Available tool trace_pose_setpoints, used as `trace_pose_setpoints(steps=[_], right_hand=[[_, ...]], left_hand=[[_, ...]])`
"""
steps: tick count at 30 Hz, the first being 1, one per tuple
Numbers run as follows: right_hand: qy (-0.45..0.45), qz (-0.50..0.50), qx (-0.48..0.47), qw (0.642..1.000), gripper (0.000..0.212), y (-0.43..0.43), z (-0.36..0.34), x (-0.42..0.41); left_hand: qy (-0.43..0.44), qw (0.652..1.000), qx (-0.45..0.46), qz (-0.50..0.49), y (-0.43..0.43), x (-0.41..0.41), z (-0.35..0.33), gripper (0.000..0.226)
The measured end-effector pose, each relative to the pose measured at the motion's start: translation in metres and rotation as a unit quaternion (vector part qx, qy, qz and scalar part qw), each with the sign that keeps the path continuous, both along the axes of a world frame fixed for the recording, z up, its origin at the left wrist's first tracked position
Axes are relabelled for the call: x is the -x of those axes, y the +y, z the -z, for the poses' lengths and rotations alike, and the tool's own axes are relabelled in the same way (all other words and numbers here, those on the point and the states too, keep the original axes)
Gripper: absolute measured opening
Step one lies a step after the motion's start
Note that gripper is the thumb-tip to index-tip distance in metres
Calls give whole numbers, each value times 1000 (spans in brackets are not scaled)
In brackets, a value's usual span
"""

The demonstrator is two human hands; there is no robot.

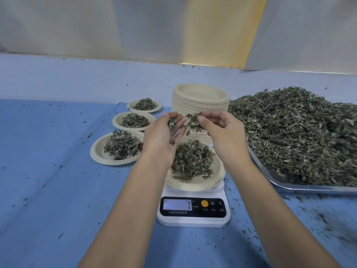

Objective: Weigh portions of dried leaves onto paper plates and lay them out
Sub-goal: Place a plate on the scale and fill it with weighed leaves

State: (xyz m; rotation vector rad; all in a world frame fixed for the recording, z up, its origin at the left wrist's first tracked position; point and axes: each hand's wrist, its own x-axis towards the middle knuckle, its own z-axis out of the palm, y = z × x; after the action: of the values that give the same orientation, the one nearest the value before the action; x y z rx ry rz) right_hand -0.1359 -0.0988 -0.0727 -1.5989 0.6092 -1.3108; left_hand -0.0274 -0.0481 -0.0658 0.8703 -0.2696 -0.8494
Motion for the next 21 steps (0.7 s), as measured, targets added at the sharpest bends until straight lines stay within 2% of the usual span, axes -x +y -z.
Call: trace_pose_setpoints(steps=[6,12,17,21], right_hand=[[-28,-27,-18,999,14,2,-6,2],[17,-10,-11,1000,16,0,-7,4],[-89,63,-86,990,20,-9,-12,17],[-173,155,-171,958,15,-24,-8,35]], left_hand=[[23,999,7,43,-5,23,-8,30],[12,998,-12,61,-16,35,-18,32],[36,996,-7,85,-36,62,-24,29],[76,988,-10,131,-59,95,-18,30]])
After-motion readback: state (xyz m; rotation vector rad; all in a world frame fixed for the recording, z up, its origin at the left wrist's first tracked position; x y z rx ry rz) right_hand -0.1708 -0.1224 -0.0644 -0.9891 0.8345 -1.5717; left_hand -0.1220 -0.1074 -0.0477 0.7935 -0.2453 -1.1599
